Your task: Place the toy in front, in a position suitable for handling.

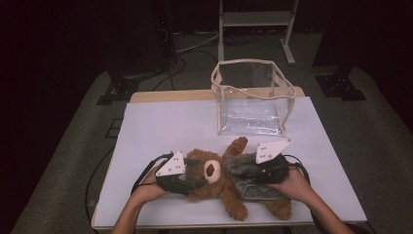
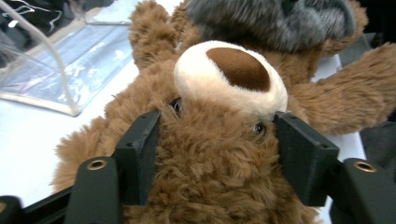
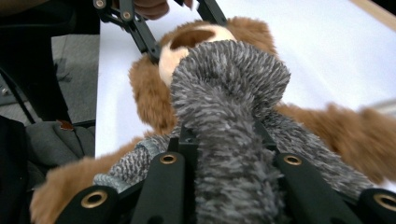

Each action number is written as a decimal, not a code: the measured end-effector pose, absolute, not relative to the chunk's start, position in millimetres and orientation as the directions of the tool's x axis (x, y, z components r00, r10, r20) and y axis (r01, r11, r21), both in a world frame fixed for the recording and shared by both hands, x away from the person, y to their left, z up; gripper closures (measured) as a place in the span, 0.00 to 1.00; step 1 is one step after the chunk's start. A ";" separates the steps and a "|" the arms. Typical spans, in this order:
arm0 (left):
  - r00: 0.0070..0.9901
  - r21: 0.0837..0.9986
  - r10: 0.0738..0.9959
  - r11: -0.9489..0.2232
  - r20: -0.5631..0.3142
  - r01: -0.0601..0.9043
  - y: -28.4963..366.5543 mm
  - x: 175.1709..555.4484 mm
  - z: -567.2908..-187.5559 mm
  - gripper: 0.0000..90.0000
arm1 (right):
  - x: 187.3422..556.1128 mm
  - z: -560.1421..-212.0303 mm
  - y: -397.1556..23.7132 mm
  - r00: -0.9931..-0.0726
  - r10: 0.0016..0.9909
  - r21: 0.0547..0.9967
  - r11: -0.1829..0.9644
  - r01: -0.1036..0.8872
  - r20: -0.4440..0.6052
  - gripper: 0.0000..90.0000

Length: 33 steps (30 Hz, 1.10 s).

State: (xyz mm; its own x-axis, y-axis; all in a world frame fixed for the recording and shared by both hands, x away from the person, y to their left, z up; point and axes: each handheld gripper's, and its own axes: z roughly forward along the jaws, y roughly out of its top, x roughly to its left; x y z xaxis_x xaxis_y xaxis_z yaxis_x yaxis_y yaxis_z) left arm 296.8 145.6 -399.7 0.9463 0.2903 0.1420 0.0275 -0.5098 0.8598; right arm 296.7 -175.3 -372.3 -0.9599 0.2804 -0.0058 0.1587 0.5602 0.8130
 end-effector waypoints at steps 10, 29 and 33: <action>0.957 0.859 0.275 -0.507 0.090 0.065 143.6 310.9 -397.1 0.48 | 293.6 -361.9 -205.9 -0.936 0.349 0.817 0.527 0.234 0.043 0.80; 0.944 0.869 0.323 -0.483 0.059 0.111 146.3 314.0 -396.0 0.46 | 265.5 -387.8 -164.1 -0.981 0.193 0.761 0.641 0.104 -0.028 0.81; 0.946 0.870 0.322 -0.477 0.041 0.124 146.2 314.4 -396.9 0.47 | 259.7 -386.2 -177.7 -0.978 0.208 0.756 0.644 0.118 -0.025 0.81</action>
